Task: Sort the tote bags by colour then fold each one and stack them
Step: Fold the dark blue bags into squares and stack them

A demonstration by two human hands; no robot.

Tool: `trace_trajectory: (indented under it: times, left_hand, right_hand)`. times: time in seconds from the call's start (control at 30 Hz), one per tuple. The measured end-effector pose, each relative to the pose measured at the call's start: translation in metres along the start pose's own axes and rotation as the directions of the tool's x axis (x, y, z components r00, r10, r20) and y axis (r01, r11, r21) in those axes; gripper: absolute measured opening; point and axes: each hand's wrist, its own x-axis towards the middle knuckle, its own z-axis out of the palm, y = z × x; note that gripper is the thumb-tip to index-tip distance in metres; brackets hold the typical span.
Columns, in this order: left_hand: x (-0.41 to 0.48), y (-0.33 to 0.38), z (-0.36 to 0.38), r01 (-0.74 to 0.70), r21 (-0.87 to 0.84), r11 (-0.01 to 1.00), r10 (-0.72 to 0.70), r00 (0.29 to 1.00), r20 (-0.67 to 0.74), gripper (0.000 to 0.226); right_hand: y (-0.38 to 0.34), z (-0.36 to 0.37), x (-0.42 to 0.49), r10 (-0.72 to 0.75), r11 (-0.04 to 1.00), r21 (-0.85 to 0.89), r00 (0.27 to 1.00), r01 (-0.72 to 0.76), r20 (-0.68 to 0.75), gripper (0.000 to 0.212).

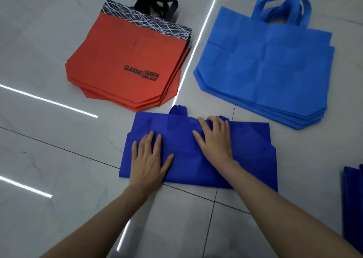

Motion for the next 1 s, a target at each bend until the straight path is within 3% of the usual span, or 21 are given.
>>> trace_trajectory:
  times: [0.13, 0.17, 0.27, 0.37, 0.5, 0.6, 0.7, 0.8, 0.87, 1.0]
  left_hand:
    - [-0.023, 0.024, 0.011, -0.344, 0.001, 0.939, 0.344, 0.939, 0.024, 0.053]
    - [-0.023, 0.026, 0.013, -0.359, -0.001, 0.933, 0.358, 0.933, 0.035, 0.052]
    - [-0.017, 0.012, 0.013, -0.079, -0.04, 0.996, 0.081, 0.996, 0.043, 0.058]
    - [-0.01, -0.014, 0.008, 0.218, -0.077, 0.973, -0.214, 0.975, 0.057, 0.068]
    - [-0.006, -0.015, -0.003, 0.189, -0.105, 0.976, -0.184, 0.981, 0.054, 0.076]
    - [0.003, -0.005, -0.015, 0.09, -0.186, 0.978, -0.101, 0.993, -0.054, 0.076]
    - [0.022, 0.01, -0.024, 0.03, -0.239, 0.97, -0.054, 0.994, -0.095, 0.065]
    - [0.034, 0.024, -0.027, 0.17, -0.171, 0.971, -0.172, 0.985, 0.0, 0.06]
    - [0.037, 0.032, -0.027, 0.223, -0.116, 0.968, -0.217, 0.974, 0.062, 0.062]
    - [0.035, 0.042, -0.029, 0.301, -0.204, 0.931, -0.274, 0.95, 0.152, 0.058]
  right_hand:
    - [0.001, 0.005, -0.044, -0.045, 0.999, -0.016, 0.999, 0.045, -0.009, 0.052]
    - [0.002, 0.005, -0.05, -0.042, 0.999, -0.013, 0.999, 0.042, -0.004, 0.052]
    - [0.002, 0.006, -0.056, -0.016, 1.0, -0.01, 1.0, 0.016, -0.014, 0.051]
    - [0.002, 0.006, -0.055, -0.017, 1.0, -0.002, 1.0, 0.017, 0.0, 0.051]
    - [0.0, -0.003, -0.053, 0.06, 0.977, 0.21, 0.993, -0.036, -0.106, 0.052]
    - [0.005, -0.027, -0.046, 0.327, 0.935, 0.233, 0.901, -0.266, -0.286, 0.043]
    - [0.015, -0.041, -0.04, 0.444, 0.896, 0.078, 0.89, -0.438, -0.107, 0.051]
    - [0.016, -0.041, -0.039, 0.43, 0.895, -0.145, 0.902, -0.421, 0.038, 0.061]
    - [0.013, -0.039, -0.04, 0.467, 0.876, -0.176, 0.881, -0.449, 0.077, 0.06]
    - [0.009, -0.039, -0.045, 0.444, 0.896, -0.073, 0.89, -0.438, 0.107, 0.045]
